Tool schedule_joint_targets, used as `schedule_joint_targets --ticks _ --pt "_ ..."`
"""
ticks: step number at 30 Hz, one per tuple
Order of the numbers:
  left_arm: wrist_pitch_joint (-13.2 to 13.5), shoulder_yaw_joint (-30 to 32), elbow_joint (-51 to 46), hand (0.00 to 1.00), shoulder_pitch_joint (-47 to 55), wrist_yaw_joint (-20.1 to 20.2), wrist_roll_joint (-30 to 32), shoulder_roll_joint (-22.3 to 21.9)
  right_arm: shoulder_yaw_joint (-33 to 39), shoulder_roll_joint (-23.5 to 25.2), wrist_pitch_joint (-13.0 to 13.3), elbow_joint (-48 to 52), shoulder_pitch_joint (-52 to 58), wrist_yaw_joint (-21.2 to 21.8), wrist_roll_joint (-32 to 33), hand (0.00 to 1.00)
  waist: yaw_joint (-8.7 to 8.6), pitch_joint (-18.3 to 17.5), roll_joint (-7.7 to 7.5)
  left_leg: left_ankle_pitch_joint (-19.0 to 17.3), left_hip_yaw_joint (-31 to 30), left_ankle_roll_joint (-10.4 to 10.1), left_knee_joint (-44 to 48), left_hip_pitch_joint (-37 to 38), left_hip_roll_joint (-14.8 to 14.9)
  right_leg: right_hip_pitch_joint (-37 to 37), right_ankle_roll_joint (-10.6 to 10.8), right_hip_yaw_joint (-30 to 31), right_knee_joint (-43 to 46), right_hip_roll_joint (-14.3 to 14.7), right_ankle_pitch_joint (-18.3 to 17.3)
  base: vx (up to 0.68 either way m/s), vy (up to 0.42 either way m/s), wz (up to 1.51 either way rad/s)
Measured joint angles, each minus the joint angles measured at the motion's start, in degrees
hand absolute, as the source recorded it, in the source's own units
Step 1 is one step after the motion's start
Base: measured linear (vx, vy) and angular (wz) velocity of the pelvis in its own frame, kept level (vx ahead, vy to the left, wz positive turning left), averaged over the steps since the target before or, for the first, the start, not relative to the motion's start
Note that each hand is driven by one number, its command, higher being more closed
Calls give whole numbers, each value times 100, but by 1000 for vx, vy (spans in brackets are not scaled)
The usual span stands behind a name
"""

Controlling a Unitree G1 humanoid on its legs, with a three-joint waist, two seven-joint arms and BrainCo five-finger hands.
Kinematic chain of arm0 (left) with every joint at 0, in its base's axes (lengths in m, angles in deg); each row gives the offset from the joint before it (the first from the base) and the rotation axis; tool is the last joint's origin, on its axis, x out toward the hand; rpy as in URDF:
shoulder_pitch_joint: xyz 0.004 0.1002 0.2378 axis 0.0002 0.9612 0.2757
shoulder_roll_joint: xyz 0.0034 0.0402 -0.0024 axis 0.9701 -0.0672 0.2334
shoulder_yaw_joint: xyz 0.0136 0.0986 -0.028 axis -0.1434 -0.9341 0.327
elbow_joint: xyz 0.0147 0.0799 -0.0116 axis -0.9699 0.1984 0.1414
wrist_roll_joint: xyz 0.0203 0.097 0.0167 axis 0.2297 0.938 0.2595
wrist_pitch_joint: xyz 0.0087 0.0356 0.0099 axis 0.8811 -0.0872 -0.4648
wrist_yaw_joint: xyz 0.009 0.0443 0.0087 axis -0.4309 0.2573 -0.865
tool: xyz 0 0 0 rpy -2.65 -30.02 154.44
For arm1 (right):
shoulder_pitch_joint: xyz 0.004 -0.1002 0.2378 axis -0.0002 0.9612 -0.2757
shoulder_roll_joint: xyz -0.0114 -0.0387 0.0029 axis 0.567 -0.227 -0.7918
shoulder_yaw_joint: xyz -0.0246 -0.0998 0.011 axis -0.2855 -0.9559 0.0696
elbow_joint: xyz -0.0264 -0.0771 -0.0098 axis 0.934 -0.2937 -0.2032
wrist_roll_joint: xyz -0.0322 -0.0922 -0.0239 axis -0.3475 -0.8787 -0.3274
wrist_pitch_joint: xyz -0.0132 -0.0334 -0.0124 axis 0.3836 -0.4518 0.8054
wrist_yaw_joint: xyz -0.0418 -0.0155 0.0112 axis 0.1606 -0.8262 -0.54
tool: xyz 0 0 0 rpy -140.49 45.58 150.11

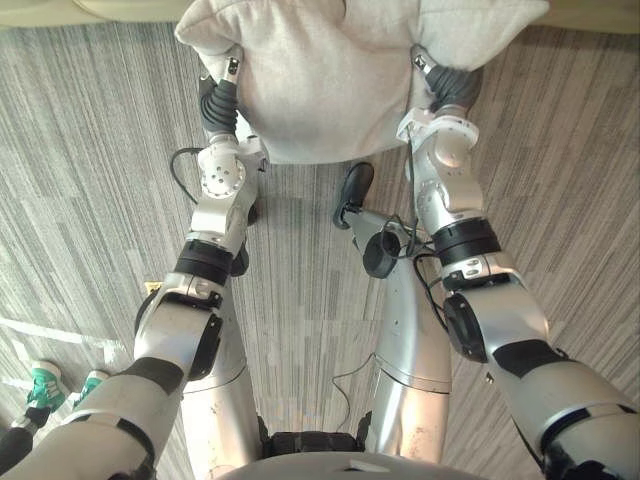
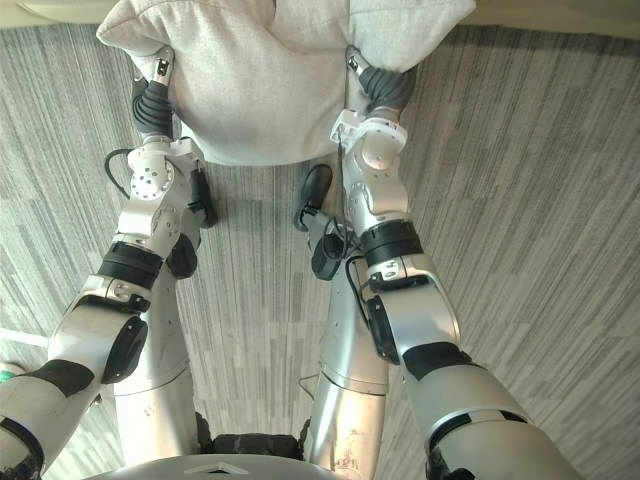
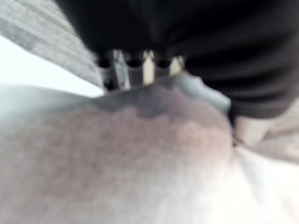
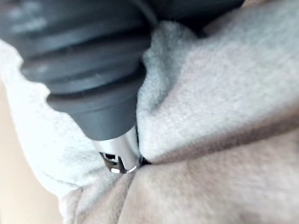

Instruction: Pick up cushions and gather them together orderly.

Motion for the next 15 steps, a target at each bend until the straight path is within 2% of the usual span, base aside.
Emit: schedule_joint_targets --ticks 7,9,12,14,15 --pt "77 -238 -1185 100 774 -5 -2 -32 123 353 29 1381 1046 0 156 100 -43 -24 -7 127 201 -83 -1141 2043 -50 1974 10 -160 -1122 93 169 -59 -27 -4" --pt "202 -457 -1552 100 1347 -6 5 -196 89 443 177 1677 1666 2 131 100 -44 -737 -20 173 249 -104 -1381 2278 -77 2180 72 -174 -1357 103 223 91 -29 1" --pt "272 -729 -2124 100 1873 4 30 -251 76 561 237 2431 2465 23 -125 100 -36 -793 -20 135 258 -190 -1645 3368 -86 3336 31 -265 -1719 160 249 191 -16 1" --pt "378 -846 -2544 100 2464 23 31 -263 -94 589 396 2992 3115 135 -321 100 -24 -854 -26 48 335 -224 -1918 4126 -157 4049 114 -238 -1996 166 198 160 -1 -3" --pt "415 -892 -2770 100 2878 33 31 -300 -223 596 419 3276 3515 175 -396 100 9 -1014 -20 1 417 -216 -2065 4456 -170 4350 153 -211 -2164 181 179 124 15 -9"
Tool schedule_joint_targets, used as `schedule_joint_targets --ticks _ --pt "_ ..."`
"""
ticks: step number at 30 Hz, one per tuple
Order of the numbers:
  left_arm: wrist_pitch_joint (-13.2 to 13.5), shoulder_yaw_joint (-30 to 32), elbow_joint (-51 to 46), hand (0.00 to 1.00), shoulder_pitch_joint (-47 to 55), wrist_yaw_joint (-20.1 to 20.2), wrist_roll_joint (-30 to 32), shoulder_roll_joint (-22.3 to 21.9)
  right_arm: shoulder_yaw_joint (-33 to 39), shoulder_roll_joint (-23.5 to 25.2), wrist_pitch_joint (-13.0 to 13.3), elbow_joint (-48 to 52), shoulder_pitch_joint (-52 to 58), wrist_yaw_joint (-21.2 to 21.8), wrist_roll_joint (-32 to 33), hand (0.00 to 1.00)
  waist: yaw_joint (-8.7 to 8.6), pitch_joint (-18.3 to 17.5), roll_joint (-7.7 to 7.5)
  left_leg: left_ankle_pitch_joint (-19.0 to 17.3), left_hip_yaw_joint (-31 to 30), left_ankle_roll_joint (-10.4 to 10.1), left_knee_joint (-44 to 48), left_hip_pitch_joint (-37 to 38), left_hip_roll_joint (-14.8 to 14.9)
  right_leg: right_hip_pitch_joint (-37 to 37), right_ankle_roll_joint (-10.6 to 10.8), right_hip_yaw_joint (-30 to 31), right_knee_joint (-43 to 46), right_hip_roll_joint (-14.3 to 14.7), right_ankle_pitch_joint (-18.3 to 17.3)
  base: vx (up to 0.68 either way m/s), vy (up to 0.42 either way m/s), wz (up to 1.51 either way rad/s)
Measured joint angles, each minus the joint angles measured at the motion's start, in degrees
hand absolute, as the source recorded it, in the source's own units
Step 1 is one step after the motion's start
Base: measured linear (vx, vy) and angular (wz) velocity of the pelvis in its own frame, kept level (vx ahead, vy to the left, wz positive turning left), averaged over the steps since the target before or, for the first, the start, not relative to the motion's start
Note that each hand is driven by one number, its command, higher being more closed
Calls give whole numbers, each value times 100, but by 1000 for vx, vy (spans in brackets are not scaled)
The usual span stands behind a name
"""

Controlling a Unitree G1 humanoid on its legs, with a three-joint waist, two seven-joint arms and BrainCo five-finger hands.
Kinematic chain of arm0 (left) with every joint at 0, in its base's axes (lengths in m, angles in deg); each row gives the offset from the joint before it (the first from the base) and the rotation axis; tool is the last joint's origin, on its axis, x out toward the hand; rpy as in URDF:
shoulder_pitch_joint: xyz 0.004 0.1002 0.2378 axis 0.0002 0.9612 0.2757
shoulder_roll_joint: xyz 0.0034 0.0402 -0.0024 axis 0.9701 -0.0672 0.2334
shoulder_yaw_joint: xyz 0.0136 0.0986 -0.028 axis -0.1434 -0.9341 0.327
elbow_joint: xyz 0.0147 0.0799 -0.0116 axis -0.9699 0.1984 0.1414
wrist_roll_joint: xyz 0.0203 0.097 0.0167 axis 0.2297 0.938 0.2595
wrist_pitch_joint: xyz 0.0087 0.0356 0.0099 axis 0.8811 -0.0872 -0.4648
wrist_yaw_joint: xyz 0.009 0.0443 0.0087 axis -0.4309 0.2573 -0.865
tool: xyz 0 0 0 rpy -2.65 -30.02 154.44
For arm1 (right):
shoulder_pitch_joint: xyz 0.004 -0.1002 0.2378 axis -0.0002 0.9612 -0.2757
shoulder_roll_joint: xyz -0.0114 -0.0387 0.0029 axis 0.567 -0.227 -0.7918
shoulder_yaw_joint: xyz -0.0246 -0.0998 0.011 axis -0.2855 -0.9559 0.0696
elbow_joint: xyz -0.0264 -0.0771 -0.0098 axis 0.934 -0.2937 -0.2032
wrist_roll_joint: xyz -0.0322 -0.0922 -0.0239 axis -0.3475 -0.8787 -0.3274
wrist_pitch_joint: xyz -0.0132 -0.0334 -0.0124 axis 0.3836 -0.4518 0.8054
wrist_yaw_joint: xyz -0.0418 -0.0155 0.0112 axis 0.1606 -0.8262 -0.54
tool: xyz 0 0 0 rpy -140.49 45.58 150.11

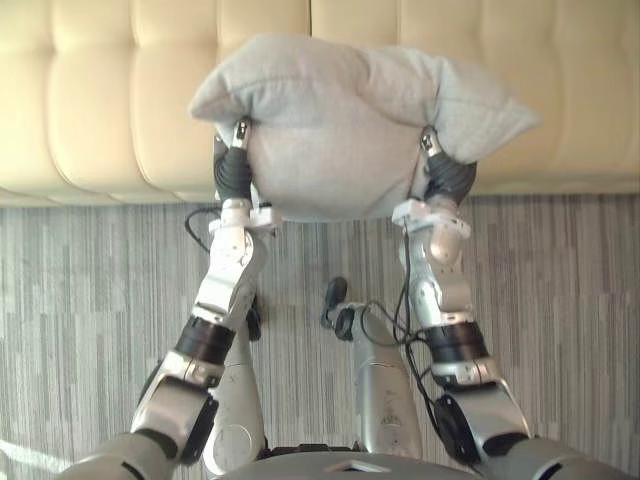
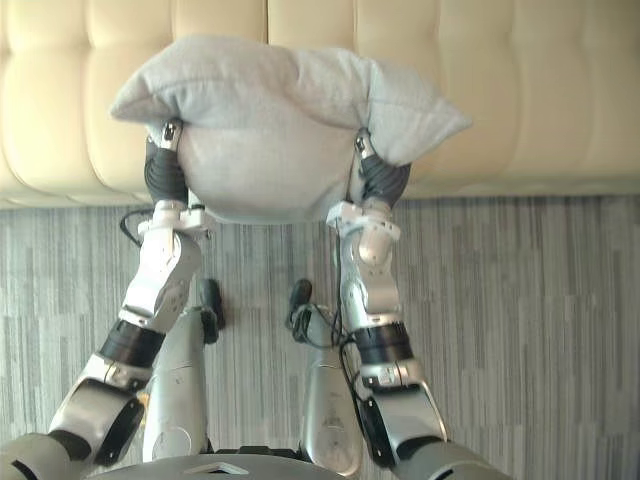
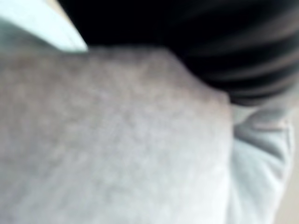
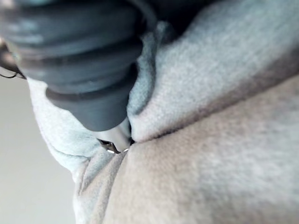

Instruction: Pick up cushions and gather them together orderly.

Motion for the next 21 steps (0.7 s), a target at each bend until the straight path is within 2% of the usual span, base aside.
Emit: schedule_joint_targets --ticks 3,4,7,10,14,16,18,20,21 --pt "13 -85 -320 100 864 40 -2 -97 -201 53 -31 378 871 162 -321 100 95 -386 -1 -52 148 -15 -345 671 -11 621 75 62 -355 46 6 152 30 -13" --pt "22 -161 -523 100 1318 84 -2 -95 -281 125 -102 657 1354 190 -617 100 111 -626 -9 -69 191 -36 -554 994 -36 934 106 75 -569 74 7 125 28 -7" --pt "60 -289 -671 100 1852 111 51 -83 -325 216 -123 901 1888 232 -1111 100 90 -979 -35 45 285 -77 -1103 1484 -177 1307 192 126 -972 76 69 131 20 -6" --pt "59 -406 -696 100 2102 115 100 -63 -323 188 -143 899 2028 236 -1310 100 -25 -1196 -24 251 303 -67 -1598 1815 -290 1582 189 126 -1383 97 242 121 16 1" --pt "51 -422 -732 100 2413 186 100 -27 -314 183 -150 899 2183 392 -1490 100 -115 -1227 -20 347 330 -79 -1988 2398 -301 2197 195 175 -1920 235 460 117 9 -13" --pt "51 -430 -764 100 2563 246 100 -27 -315 180 -151 895 2279 452 -1490 100 -110 -1269 -4 254 305 -84 -1891 2538 -283 2361 195 269 -1983 297 460 90 13 -26" --pt "44 -435 -769 100 2660 286 99 -25 -315 160 -151 845 2363 493 -1488 100 -83 -1293 65 23 298 -116 -1329 2490 -148 2502 209 379 -1947 381 365 44 31 -26" --pt "14 -437 -765 100 2753 308 99 -27 -316 143 -151 778 2459 540 -1487 100 -90 -1285 79 2 228 -126 -553 2288 -41 2662 155 414 -1917 388 228 -15 28 -13" --pt "-3 -443 -764 100 2841 357 97 -32 -317 48 -153 745 2532 602 -1467 100 -83 -1272 198 7 59 -122 241 2077 93 2813 168 438 -1891 435 132 -44 76 -17"
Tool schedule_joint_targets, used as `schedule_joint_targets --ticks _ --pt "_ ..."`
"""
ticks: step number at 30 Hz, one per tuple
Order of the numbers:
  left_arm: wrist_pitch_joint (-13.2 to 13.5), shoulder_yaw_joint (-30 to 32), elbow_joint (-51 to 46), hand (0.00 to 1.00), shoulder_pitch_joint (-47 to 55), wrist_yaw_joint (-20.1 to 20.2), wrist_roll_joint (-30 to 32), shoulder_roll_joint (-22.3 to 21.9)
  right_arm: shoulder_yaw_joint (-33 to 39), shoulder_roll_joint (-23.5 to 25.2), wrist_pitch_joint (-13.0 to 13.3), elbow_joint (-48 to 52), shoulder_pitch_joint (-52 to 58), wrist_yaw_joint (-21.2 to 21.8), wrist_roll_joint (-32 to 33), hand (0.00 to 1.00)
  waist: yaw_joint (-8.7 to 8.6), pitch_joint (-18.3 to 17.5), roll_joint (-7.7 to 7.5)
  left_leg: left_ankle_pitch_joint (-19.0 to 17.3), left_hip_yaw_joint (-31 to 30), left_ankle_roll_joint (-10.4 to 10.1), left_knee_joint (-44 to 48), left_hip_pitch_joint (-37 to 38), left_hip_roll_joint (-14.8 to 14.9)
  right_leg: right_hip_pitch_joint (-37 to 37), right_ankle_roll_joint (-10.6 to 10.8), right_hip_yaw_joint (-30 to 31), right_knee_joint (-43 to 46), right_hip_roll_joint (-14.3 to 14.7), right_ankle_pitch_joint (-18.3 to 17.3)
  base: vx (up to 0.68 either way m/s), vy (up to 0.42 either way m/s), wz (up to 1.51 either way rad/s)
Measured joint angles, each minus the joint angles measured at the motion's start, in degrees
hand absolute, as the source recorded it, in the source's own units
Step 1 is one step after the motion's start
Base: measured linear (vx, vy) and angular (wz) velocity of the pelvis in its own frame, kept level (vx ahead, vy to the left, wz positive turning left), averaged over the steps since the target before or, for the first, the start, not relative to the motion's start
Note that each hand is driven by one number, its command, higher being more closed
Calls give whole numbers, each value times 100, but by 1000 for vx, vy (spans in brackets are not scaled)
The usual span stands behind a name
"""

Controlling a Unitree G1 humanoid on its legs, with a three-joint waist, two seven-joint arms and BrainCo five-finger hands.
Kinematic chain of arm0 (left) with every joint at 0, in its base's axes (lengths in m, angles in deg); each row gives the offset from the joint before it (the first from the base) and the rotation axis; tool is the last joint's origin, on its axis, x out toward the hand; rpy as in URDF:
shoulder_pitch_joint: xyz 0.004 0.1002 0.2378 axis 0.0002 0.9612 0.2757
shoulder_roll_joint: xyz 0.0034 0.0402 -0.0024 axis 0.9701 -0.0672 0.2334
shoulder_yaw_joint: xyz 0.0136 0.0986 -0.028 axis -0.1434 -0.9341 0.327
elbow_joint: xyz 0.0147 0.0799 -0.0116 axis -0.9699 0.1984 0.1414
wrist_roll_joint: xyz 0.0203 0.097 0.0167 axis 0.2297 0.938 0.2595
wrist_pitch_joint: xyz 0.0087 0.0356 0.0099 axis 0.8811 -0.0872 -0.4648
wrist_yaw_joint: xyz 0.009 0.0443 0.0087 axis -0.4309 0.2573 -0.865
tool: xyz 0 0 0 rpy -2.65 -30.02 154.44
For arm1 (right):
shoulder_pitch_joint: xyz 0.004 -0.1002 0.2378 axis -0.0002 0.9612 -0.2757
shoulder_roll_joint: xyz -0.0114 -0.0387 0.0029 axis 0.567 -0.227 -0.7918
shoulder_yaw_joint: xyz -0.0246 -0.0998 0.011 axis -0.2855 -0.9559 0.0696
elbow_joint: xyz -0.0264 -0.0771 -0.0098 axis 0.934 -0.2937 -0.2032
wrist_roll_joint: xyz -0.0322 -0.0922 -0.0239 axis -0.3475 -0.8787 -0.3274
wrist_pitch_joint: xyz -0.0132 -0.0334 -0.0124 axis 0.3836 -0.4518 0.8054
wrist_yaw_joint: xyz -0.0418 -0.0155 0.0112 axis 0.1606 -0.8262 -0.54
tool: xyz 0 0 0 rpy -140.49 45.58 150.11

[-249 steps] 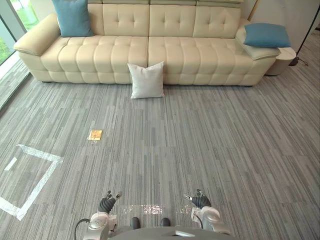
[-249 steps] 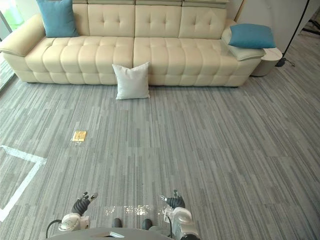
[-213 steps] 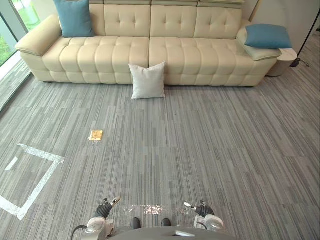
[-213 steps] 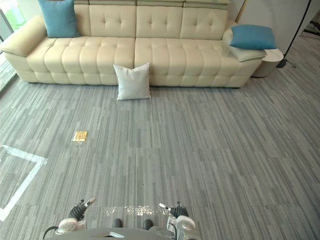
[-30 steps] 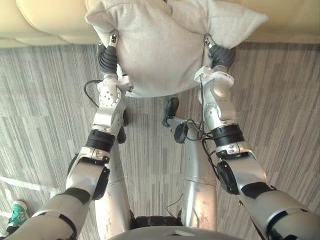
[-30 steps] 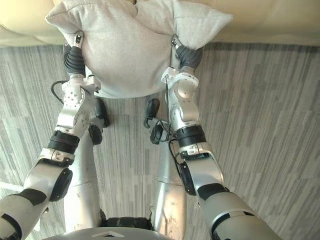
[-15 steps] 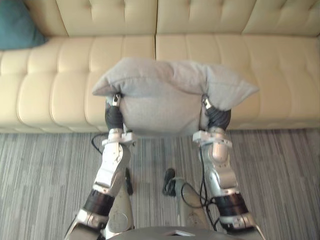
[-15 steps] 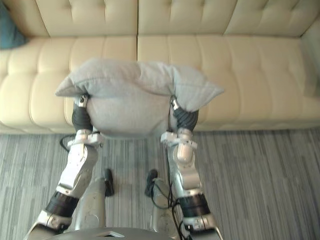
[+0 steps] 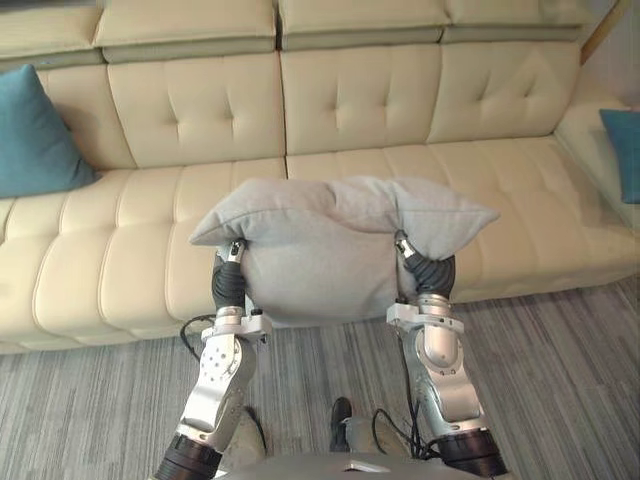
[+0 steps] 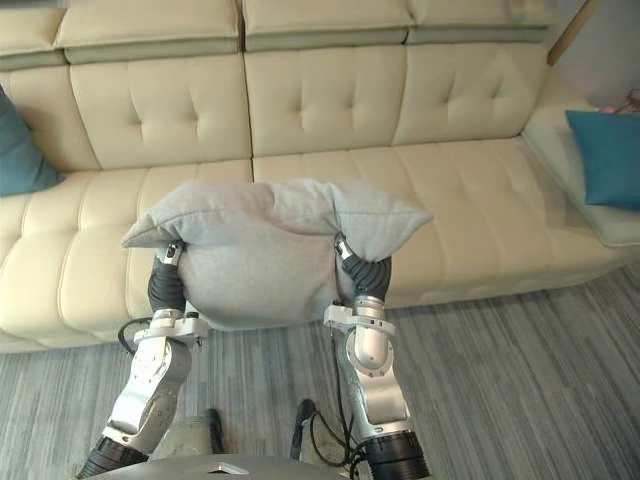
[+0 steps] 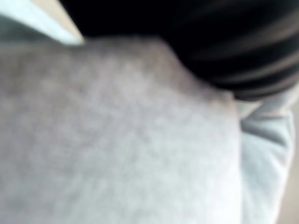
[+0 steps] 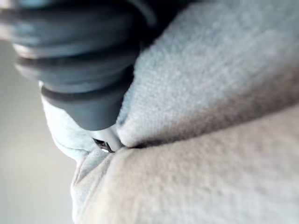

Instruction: Pick up cushions and gather them together orderly.

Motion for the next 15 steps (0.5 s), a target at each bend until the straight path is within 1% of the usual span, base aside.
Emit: schedule_joint_targets --ticks 1,2,3,4,5,6,7,8,9,10,11,12,13,14,15 --pt "-3 -6 0 100 68 44 0 0 -4 -81 -2 -7 51 21 4 100 -2 -43 118 19 -71 17 344 -106 79 75 -21 30 -13 62 -25 -29 81 -20" --pt "-14 -11 1 100 104 76 0 0 -3 -122 -3 -9 91 28 4 100 -9 -78 188 111 -91 18 515 -179 102 122 -30 63 -91 73 -19 -2 56 -12" --pt "-25 -10 1 100 127 117 0 -2 4 -112 -9 -16 105 28 12 100 -32 -105 235 360 -83 21 634 -309 94 214 -88 163 -366 77 18 20 39 -7" --pt "-29 -9 -1 100 123 137 0 -5 17 -106 -11 -16 101 28 32 100 -40 -95 217 450 -59 29 693 -491 56 300 -155 237 -635 57 63 82 57 -12" --pt "-35 -10 -1 100 126 170 1 -19 39 -114 -12 -17 89 28 35 100 -7 -100 227 225 -58 64 503 -557 -45 327 -204 352 -859 16 95 100 71 -17" --pt "-56 -7 3 100 132 201 1 -23 54 -112 -14 -43 76 28 43 100 -4 -85 216 -51 -100 63 56 -534 -226 331 -273 451 -966 -43 140 101 84 -9" --pt "-84 -7 3 100 133 237 1 -24 75 -112 -15 -79 70 27 52 100 -25 -84 214 -123 -147 20 -340 -529 -352 343 -320 478 -998 -83 170 51 79 8" --pt "-118 -7 0 100 133 262 4 -30 95 -112 -21 -113 51 24 84 100 -26 -83 212 -100 -253 -23 -825 -522 -483 343 -325 513 -1007 -123 173 59 123 7" --pt "-160 5 -1 100 153 263 2 -45 100 -112 -74 -202 -49 24 91 100 27 -87 221 78 -453 -121 -1747 -447 -612 338 -315 626 -1036 -143 167 95 201 -20" --pt "-167 14 -4 100 183 262 2 -48 102 -115 -112 -350 -182 25 91 100 109 -122 291 190 -594 -180 -2339 -325 -576 348 -254 693 -1088 -114 130 158 288 -52" --pt "-168 15 -6 100 198 262 2 -53 101 -121 -166 -414 -262 25 90 100 208 -146 386 278 -583 -207 -2504 -281 -499 375 -193 817 -1105 -55 101 227 320 -65" --pt "-171 36 -7 100 220 262 2 -45 91 -88 -223 -446 -286 27 90 100 242 -136 344 488 -514 -90 -2363 -267 -549 436 -119 976 -1122 -107 63 232 282 -55" --pt "-170 59 -14 100 285 262 2 -42 47 -80 -237 -446 -264 48 87 100 234 -175 235 461 -390 16 -2155 -299 -656 473 -12 1088 -1154 -249 33 260 276 -36" --pt "-170 62 -18 100 327 262 2 -42 44 -76 -236 -446 -242 81 85 100 213 -225 157 393 -293 162 -1988 -349 -740 468 131 1112 -1060 -346 -6 219 224 -27" --pt "-173 62 -25 100 353 265 2 -31 48 -55 -236 -446 -231 94 82 100 203 -247 85 285 -143 405 -1730 -383 -814 227 414 1257 -312 -485 -234 278 261 -18"
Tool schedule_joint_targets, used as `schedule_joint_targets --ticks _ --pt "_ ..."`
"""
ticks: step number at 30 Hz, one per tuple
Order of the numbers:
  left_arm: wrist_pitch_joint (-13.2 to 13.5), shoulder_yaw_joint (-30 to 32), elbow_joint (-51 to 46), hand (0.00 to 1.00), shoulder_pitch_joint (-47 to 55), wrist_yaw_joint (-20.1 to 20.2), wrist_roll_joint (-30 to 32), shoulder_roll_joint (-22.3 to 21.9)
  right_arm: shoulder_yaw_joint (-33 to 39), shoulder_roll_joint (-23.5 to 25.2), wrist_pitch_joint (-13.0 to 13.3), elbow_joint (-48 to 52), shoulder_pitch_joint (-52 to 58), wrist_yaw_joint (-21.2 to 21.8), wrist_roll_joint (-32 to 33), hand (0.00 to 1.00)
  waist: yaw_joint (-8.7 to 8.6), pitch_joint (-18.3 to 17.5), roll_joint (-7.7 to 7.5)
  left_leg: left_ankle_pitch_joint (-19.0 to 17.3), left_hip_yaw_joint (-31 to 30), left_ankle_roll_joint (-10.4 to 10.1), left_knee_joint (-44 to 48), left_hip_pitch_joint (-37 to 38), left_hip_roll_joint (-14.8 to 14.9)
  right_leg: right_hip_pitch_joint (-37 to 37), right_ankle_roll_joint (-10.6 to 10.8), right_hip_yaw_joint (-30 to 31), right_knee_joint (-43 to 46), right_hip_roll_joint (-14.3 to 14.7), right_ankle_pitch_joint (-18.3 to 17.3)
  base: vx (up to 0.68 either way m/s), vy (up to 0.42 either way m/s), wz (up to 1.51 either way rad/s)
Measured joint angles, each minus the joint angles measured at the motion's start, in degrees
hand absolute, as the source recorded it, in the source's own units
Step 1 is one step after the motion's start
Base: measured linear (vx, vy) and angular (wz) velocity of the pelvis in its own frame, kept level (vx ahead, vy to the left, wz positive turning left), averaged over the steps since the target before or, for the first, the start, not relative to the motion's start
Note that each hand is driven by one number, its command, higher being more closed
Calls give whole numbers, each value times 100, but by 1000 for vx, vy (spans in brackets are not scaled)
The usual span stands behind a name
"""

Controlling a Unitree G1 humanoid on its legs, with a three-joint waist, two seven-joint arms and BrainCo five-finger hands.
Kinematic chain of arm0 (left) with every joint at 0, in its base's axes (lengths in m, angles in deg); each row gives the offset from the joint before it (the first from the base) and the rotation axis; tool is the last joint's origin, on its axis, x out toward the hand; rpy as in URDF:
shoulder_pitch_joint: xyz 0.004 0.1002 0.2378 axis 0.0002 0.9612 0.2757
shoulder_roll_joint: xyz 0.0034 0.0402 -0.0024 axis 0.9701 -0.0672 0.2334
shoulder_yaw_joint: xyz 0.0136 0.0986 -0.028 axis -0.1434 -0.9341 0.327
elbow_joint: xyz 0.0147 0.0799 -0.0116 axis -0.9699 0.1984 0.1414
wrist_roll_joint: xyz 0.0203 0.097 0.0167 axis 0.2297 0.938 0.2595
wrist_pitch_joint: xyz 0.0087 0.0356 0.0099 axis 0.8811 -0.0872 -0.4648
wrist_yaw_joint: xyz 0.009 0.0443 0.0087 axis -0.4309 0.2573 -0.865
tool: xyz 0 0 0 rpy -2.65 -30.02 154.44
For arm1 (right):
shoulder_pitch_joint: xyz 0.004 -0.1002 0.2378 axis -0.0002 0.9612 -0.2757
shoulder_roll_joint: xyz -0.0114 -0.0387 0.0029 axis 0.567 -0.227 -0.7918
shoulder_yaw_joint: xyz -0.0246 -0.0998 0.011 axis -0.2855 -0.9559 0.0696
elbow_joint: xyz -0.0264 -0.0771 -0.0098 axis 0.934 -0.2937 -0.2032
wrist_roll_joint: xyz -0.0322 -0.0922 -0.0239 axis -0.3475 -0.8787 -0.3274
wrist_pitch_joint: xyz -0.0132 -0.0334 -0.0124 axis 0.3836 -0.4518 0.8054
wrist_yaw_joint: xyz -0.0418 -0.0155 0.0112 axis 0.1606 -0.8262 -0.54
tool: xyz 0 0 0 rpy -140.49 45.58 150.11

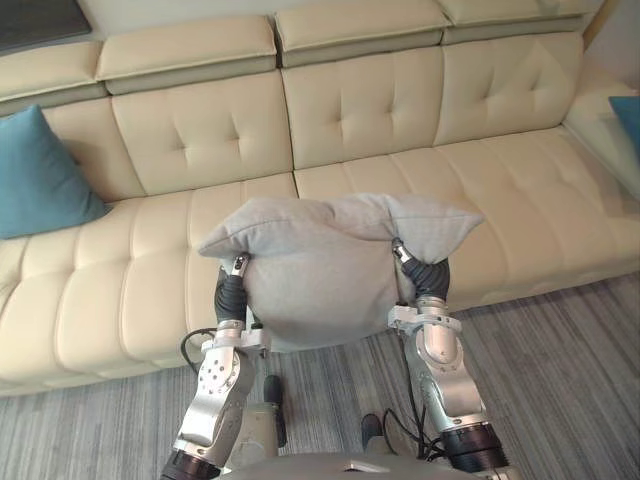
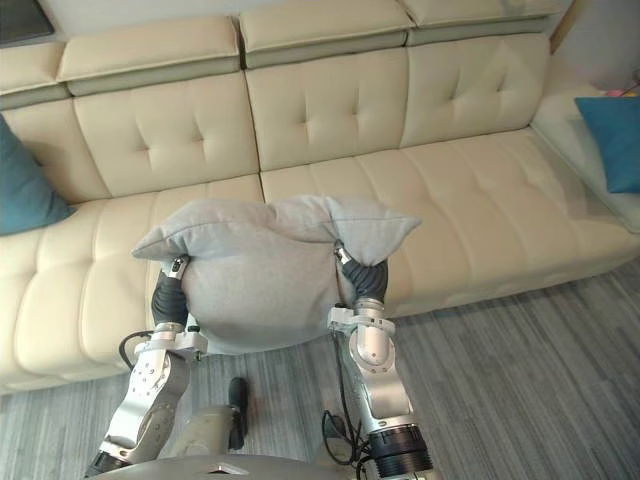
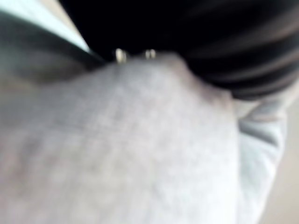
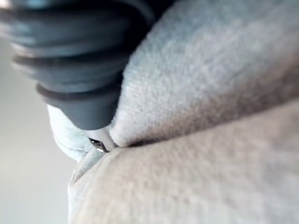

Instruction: Pick up cushions and gather them together orderly.

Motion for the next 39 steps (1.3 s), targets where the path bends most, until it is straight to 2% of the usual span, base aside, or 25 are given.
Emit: schedule_joint_targets --ticks 1,2,3,4,5,6,7,8,9,11,12,13,14,15,16,18,21,23,29,34,38,39 --pt "-7 0 1 100 14 0 -1 16 1 27 0 -1 26 5 0 100 -19 -6 -45 -65 70 98 114 5 -43 -144 139 45 539 -37 -107 288 212 -13" --pt "-23 3 3 100 91 1 -2 72 2 132 0 -30 119 42 -5 100 -48 -53 -158 -311 156 235 308 106 -191 -535 663 156 2073 -95 -422 359 192 -16" --pt "-22 7 1 100 145 1 -2 121 8 224 -1 -125 120 111 -12 100 -25 -51 -200 -461 257 304 389 248 -238 -772 1006 159 3058 -83 -356 248 93 -21" --pt "-22 12 1 100 166 1 -2 158 5 236 -2 -170 120 138 -20 100 -17 -49 -216 -529 311 348 422 319 -256 -859 1136 128 3460 -79 -272 324 75 -37" --pt "-43 50 2 100 197 1 -2 238 -5 313 -3 -349 112 183 -63 100 2 -37 -258 -672 397 536 466 553 -306 -1024 944 -104 4177 -130 54 314 41 -30" --pt "-66 58 2 100 198 1 0 275 -10 342 -3 -471 110 191 -63 100 -15 -39 -263 -754 396 594 445 694 -324 -1121 614 -363 4494 -195 -13 437 33 -26" --pt "-69 76 0 100 198 1 5 266 -34 341 -25 -579 105 220 -62 100 -42 -37 -256 -839 395 580 399 846 -296 -1296 150 -622 4734 -233 -327 378 -34 -8" --pt "-70 102 0 100 199 1 5 258 -56 321 -84 -594 105 252 -62 100 -69 -36 -255 -856 391 572 305 992 -248 -1436 -45 -825 4600 -252 -570 314 -58 -1" --pt "-68 123 -4 100 195 1 5 256 -60 321 -99 -593 105 279 -62 100 -85 -35 -253 -841 393 541 230 1092 -189 -1518 -122 -893 4292 -220 -716 301 -110 8" --pt "-68 164 -3 100 195 4 4 251 -63 321 -103 -591 84 330 -62 100 -117 -29 -241 -829 356 497 139 1252 -32 -1618 -171 -792 3220 0 -771 258 -146 12" --pt "-64 183 6 100 169 8 3 251 -58 260 -101 -564 59 368 -59 100 -151 -39 -259 -806 249 448 63 1324 51 -1688 -187 -488 2143 196 -589 293 -205 41" --pt "-61 180 10 100 138 37 4 258 -55 228 -100 -517 65 368 -57 100 -238 -60 -330 -833 77 229 48 1336 24 -1540 -198 -112 1010 328 92 300 -219 61" --pt "-60 172 4 100 122 55 5 270 -53 209 -100 -482 84 368 -56 100 -294 -69 -404 -887 -52 93 63 1357 -48 -1441 -222 64 535 296 705 276 -262 76" --pt "-66 167 259 100 -20 145 5 94 6 29 -102 -489 67 374 -49 100 -268 -60 -283 -1096 -316 -189 120 1348 38 -1367 -26 35 449 338 1210 237 -245 55" --pt "-110 161 286 100 2 172 14 -73 22 -115 -110 -486 95 374 -44 100 -255 -109 -147 -1075 -404 -181 55 1317 150 -1206 -60 -64 151 457 1212 211 -224 34" --pt "-108 153 284 100 -13 272 77 -147 87 -186 -110 -424 101 387 -41 100 -228 -144 -20 -1002 -460 -195 -142 1370 348 -1053 -166 -242 -142 630 1288 167 -152 15" --pt "-108 138 283 100 -41 384 108 -242 235 -180 -110 -138 256 435 6 100 -241 -148 -15 -811 -565 -262 -544 1607 397 -792 -207 -421 -392 664 1318 99 -78 26" --pt "-108 139 283 100 -43 386 108 -240 255 -174 -109 -41 304 477 8 100 -229 -150 -12 -806 -584 -271 -566 1639 389 -670 -205 -473 -530 641 1372 20 27 17" --pt "-102 145 281 100 -48 380 110 -200 351 25 -111 -34 378 618 137 100 -149 -204 -9 -773 -761 -259 -589 1616 165 -122 -121 -599 -1501 471 1852 -28 79 19" --pt "-101 143 297 100 -196 325 114 -180 357 44 -111 -46 288 617 239 100 -117 -395 -15 -650 -878 -270 -765 1614 75 -56 -123 -682 -1709 393 1954 -21 45 13" --pt "-54 148 980 100 -1243 73 109 161 361 -40 -117 -403 -408 489 249 100 -120 -384 -34 -531 -912 -317 -875 1579 75 -99 -168 -734 -1713 376 1999 -73 4 8" --pt "-46 155 1308 100 -1781 -43 108 270 368 -57 -116 -667 -886 331 249 100 -133 -355 -80 -471 -944 -328 -871 1422 65 -231 -205 -773 -1713 354 2024 -123 -5 11"
